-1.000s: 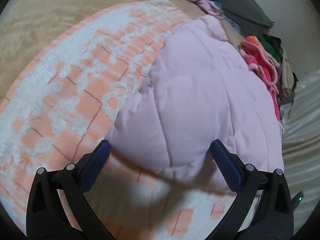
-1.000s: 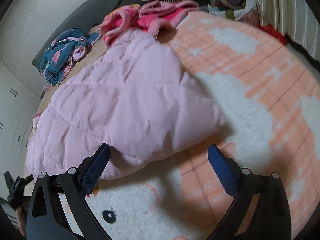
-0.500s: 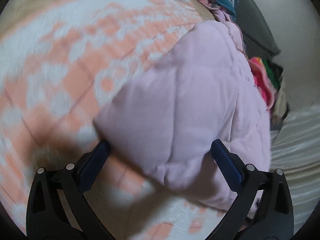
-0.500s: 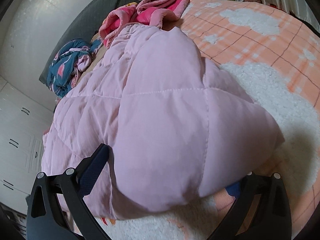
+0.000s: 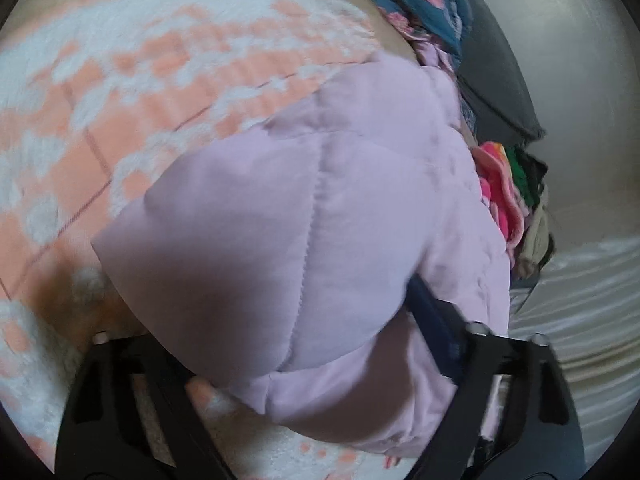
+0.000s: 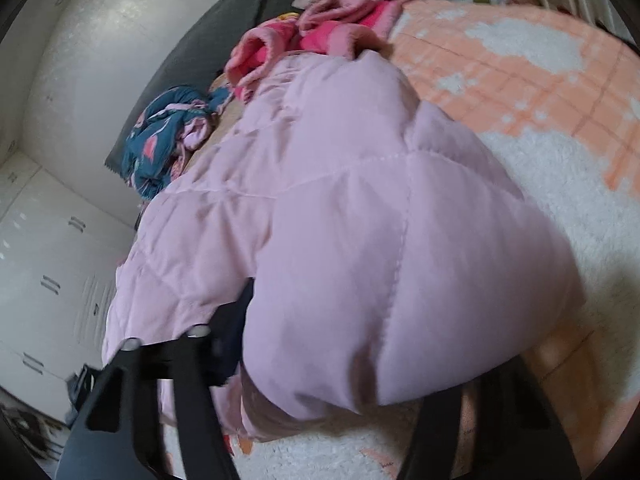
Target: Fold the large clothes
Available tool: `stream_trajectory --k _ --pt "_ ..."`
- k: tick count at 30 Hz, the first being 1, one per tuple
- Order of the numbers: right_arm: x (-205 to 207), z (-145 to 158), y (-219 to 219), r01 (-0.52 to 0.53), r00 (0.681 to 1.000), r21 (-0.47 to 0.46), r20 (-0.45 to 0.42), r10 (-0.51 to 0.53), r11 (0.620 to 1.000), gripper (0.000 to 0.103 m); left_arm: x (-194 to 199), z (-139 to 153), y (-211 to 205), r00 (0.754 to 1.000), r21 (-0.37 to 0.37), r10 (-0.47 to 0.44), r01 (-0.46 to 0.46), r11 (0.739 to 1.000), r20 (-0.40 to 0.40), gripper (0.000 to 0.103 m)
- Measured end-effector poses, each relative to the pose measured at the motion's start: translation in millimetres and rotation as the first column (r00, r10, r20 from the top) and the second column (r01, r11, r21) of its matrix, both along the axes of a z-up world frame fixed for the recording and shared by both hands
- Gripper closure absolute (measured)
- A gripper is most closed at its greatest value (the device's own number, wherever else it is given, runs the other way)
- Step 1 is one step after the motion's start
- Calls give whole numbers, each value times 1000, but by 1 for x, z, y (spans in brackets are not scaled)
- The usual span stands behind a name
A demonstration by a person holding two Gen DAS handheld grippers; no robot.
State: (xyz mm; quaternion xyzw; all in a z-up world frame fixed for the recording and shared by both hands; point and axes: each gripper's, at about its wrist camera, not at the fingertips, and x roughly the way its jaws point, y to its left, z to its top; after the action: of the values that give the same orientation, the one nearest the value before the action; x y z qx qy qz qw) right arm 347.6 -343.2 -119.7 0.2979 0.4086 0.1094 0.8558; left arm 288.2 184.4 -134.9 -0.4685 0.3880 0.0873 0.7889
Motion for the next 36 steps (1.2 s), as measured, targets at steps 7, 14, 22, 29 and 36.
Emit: stream_trajectory --k 7,14,22,29,36 --pt "-3 31 22 -63 996 -196 47 73 979 70 7 53 -26 989 280 -148 148 949 -20 73" --pt "-25 66 49 -101 978 -402 130 166 910 77 8 94 -52 959 513 -273 272 814 -75 80" --pt "-81 101 56 -108 936 -509 237 260 854 78 -29 118 -63 941 620 -331 302 724 -73 82" --pt "-127 114 54 -118 919 -531 261 295 839 78 -70 121 -74 924 655 -369 338 676 -96 82" --pt "-164 116 54 -126 917 -545 255 307 829 78 -102 122 -79 917 672 -384 352 652 -108 82"
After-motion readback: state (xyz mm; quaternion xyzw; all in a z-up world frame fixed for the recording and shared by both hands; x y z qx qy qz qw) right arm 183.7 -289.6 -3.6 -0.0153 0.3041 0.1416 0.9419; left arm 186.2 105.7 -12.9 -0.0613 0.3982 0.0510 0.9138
